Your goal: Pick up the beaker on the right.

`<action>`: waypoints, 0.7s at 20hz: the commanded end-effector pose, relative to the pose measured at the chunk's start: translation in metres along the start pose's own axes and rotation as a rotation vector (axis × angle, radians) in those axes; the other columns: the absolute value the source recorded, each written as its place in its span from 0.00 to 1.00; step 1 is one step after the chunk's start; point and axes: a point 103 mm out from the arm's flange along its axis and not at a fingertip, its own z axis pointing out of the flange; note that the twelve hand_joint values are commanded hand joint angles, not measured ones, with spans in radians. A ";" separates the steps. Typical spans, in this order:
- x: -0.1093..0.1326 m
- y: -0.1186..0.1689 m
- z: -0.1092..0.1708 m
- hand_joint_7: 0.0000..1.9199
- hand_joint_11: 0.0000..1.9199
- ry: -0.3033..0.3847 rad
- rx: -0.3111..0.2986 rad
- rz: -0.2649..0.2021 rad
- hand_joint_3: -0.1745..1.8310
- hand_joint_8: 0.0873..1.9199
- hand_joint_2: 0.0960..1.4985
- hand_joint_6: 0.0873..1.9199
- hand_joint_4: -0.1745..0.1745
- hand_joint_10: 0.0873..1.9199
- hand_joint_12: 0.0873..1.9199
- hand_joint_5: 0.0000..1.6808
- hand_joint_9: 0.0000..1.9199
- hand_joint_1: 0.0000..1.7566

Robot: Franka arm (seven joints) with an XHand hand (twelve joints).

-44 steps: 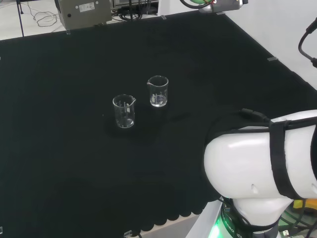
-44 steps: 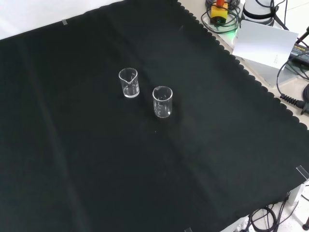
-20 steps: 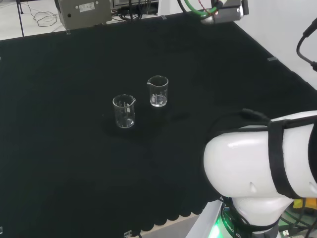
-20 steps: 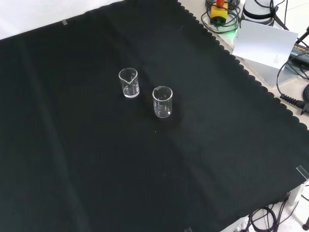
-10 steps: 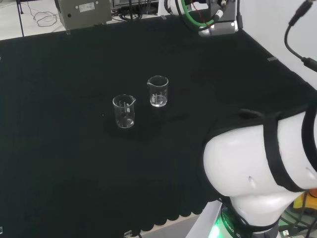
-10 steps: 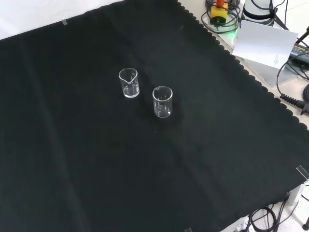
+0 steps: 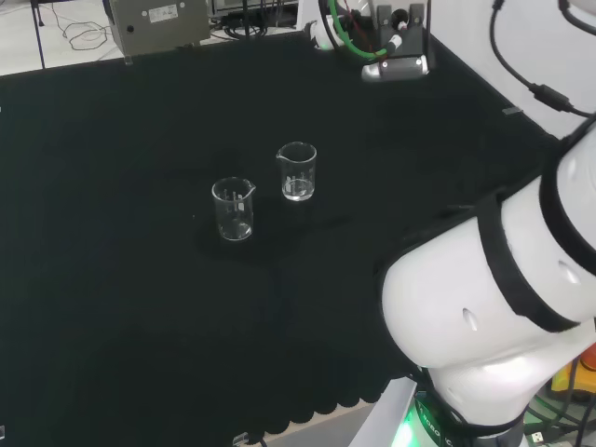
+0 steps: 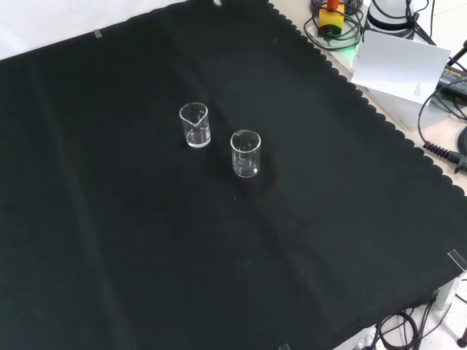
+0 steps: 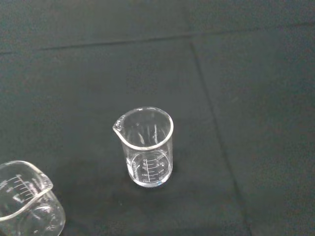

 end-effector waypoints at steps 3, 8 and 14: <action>-0.021 0.064 0.030 0.01 0.00 0.072 -0.029 -0.014 0.22 0.23 0.84 0.03 0.42 0.29 0.66 0.21 0.08 0.10; -0.033 0.081 0.062 0.03 0.01 0.170 -0.002 -0.054 0.21 0.24 0.79 0.02 0.42 0.30 0.68 0.21 0.11 0.17; -0.042 0.091 0.107 0.09 0.03 0.268 0.032 -0.055 0.20 0.27 0.64 0.00 0.43 0.31 0.71 0.22 0.19 0.33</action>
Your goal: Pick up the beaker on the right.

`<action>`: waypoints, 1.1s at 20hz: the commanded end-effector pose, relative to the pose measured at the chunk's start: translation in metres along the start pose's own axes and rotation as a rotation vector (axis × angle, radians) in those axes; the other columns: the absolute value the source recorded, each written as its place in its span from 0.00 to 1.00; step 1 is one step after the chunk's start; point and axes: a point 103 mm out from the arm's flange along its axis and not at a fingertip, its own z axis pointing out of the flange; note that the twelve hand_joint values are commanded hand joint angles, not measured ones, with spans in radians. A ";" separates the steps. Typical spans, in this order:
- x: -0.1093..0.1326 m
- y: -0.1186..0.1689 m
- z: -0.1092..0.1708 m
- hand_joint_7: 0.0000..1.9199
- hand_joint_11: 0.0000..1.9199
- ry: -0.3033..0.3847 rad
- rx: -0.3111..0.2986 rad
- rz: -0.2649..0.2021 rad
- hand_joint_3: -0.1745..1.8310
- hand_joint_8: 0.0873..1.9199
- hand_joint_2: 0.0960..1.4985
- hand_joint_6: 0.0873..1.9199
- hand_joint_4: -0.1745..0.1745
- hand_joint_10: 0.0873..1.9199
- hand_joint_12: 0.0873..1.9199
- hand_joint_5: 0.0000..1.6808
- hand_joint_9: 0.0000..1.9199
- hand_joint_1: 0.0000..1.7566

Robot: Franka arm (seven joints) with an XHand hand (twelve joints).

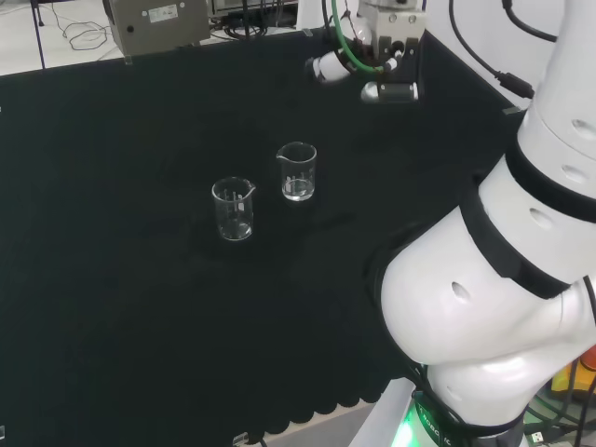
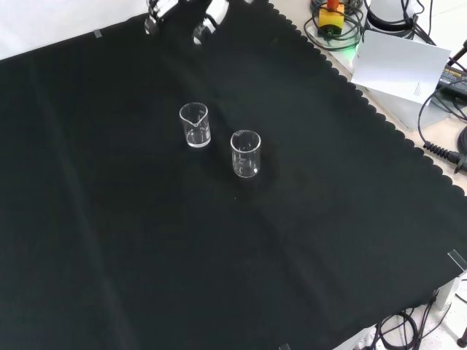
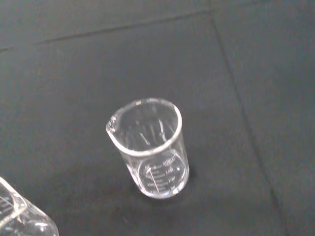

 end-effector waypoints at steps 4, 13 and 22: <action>-0.032 0.029 0.060 0.12 0.04 0.185 0.011 -0.019 0.26 0.28 0.55 0.00 0.43 0.30 0.71 0.24 0.22 0.38; -0.036 0.037 0.092 0.16 0.05 0.230 0.060 -0.060 0.37 0.30 0.37 0.00 0.43 0.30 0.71 0.27 0.24 0.47; -0.032 0.043 0.115 0.17 0.05 0.266 0.097 -0.136 0.39 0.30 0.34 0.00 0.40 0.30 0.71 0.27 0.25 0.48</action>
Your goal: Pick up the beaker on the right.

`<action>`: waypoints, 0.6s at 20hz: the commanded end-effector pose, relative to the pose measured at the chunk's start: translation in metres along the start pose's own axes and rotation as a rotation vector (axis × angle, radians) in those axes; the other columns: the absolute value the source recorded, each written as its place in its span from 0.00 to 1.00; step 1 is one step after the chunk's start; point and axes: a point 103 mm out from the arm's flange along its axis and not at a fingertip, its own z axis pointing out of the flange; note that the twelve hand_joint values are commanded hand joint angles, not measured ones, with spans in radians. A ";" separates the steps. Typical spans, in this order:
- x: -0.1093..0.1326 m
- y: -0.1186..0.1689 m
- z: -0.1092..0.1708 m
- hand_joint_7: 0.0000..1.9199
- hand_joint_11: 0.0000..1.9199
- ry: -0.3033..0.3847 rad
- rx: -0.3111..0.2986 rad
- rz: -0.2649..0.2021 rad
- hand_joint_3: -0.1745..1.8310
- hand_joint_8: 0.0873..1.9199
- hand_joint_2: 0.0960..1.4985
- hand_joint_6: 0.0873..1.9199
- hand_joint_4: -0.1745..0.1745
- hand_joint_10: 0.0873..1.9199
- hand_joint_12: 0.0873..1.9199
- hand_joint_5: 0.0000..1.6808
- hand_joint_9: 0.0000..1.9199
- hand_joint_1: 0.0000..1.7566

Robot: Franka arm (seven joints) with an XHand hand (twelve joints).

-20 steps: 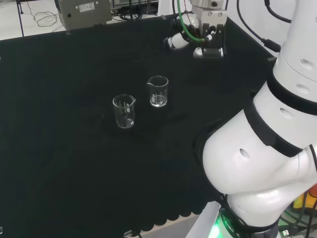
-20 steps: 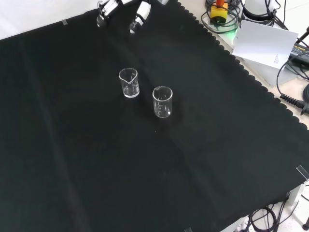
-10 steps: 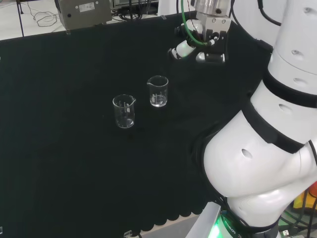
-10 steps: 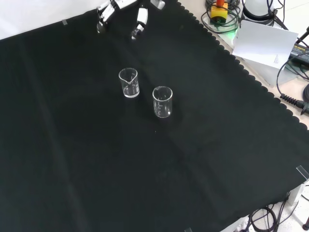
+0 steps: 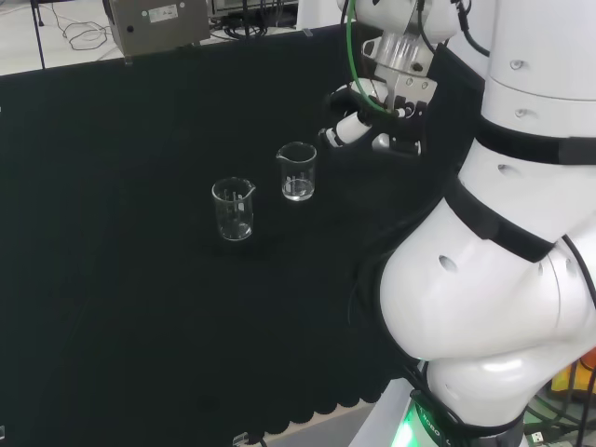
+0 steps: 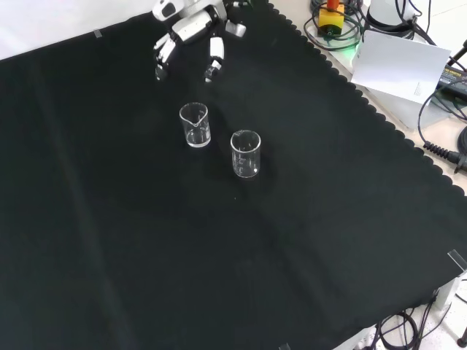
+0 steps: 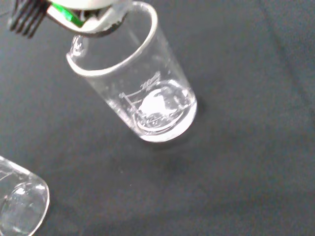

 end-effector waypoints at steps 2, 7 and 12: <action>0.002 0.012 0.020 0.16 0.05 0.061 0.020 -0.080 0.39 0.30 0.34 0.00 0.41 0.30 0.71 0.26 0.24 0.48; 0.003 0.018 0.032 0.14 0.03 0.064 0.009 -0.112 0.39 0.30 0.32 0.00 0.41 0.29 0.71 0.25 0.22 0.47; 0.000 0.022 0.044 0.15 0.01 0.087 0.009 -0.147 0.39 0.31 0.31 0.00 0.41 0.29 0.71 0.28 0.22 0.47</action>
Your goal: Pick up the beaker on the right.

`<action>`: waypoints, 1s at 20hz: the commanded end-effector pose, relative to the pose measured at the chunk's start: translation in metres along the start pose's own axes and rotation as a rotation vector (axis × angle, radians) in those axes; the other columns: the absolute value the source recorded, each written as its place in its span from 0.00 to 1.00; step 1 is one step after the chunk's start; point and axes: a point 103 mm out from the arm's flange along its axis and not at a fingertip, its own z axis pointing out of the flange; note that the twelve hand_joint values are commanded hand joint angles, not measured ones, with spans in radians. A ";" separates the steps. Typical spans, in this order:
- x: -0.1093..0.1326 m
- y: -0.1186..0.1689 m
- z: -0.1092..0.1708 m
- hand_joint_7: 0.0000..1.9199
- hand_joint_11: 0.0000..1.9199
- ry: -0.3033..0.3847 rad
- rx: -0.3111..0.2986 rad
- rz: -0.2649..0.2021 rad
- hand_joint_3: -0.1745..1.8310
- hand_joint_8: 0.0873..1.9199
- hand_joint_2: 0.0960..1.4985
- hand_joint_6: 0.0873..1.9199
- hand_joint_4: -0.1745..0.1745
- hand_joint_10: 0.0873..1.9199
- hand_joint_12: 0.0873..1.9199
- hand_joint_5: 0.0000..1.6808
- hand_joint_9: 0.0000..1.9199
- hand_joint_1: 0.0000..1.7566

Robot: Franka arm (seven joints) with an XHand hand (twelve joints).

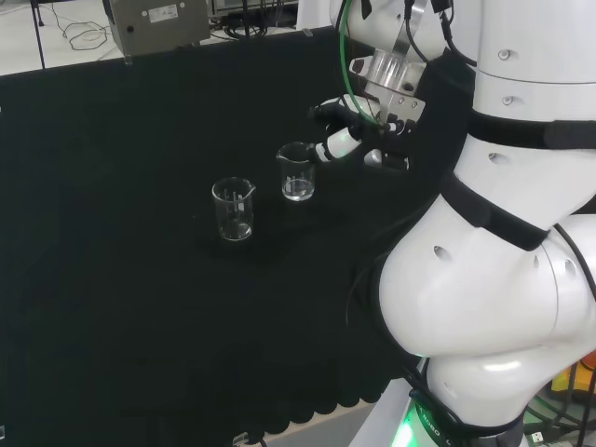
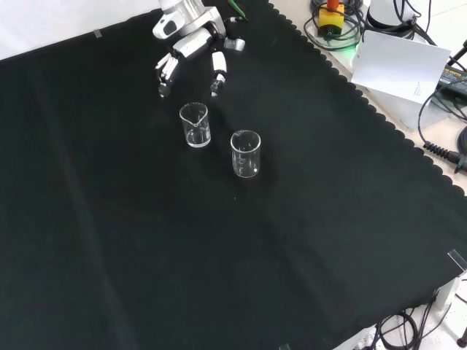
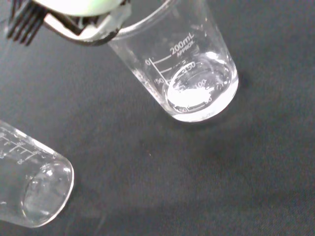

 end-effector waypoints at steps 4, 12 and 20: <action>-0.009 0.009 0.017 0.15 0.00 0.016 -0.008 -0.061 0.39 0.31 0.30 0.00 0.41 0.29 0.71 0.28 0.21 0.47; -0.013 0.022 0.030 0.14 0.00 0.054 -0.023 -0.096 0.34 0.32 0.30 0.00 0.42 0.29 0.69 0.27 0.20 0.43; -0.017 0.036 0.054 0.14 0.00 0.122 -0.064 -0.172 0.33 0.31 0.30 0.00 0.42 0.29 0.69 0.26 0.20 0.44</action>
